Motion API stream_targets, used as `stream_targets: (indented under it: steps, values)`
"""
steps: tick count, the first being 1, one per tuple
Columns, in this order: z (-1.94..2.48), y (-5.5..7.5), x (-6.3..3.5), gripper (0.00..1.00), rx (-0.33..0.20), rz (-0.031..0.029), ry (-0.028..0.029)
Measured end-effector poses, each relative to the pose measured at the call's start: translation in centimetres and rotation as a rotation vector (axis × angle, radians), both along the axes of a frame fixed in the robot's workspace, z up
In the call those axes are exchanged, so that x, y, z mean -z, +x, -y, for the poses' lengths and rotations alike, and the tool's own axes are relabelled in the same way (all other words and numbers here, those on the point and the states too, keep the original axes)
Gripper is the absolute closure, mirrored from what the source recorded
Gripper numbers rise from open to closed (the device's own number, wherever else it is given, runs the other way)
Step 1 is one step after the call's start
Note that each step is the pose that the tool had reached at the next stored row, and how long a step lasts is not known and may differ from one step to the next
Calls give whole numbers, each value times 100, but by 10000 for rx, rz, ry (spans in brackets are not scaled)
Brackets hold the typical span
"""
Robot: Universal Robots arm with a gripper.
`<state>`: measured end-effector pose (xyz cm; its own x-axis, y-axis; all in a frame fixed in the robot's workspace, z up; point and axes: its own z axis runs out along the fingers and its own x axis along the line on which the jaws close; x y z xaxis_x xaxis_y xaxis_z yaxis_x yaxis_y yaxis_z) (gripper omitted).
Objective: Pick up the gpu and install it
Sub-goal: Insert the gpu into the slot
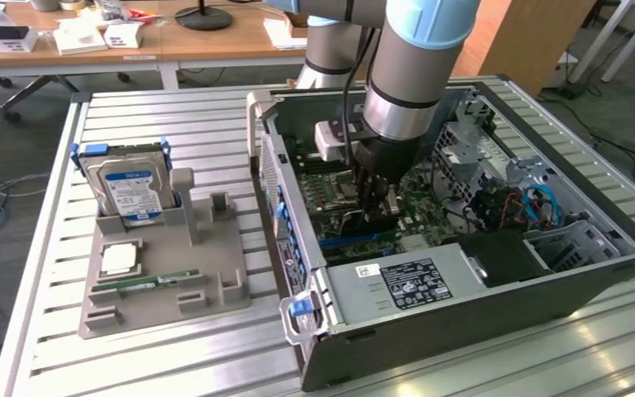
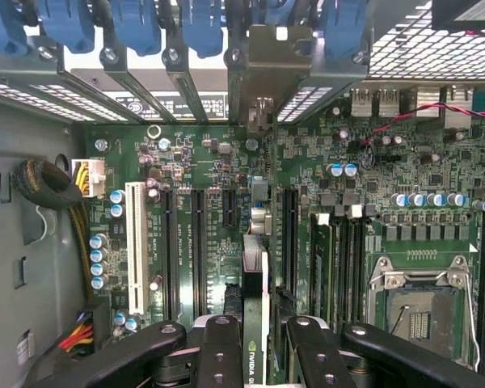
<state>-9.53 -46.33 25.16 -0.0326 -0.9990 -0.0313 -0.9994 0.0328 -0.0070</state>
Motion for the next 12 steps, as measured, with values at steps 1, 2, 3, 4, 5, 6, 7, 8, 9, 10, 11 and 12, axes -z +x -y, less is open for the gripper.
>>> stream_targets:
  steps: [1, 2, 3, 4, 5, 6, 7, 8, 9, 10, 11, 12]
  values:
    - [-1, 0, 4, 74, 0, 4, 7]
    - [-1, 0, 4, 74, 0, 3, 5]
    - [-1, 0, 4, 74, 0, 4, 5]
    - [-1, 0, 4, 74, 1, 3, 5]
    - [-1, 0, 4, 74, 0, 4, 5]
    - [-1, 0, 4, 74, 1, 5, 6]
    - [-1, 0, 4, 74, 0, 4, 5]
    - [-1, -1, 10, 74, 1, 5, 6]
    - [-1, -2, 16, 74, 1, 4, 6]
    - [-1, -3, 21, 74, 0, 5, 6]
    - [-1, -3, 25, 74, 0, 4, 4]
    - [0, -4, 26, 74, 0, 3, 3]
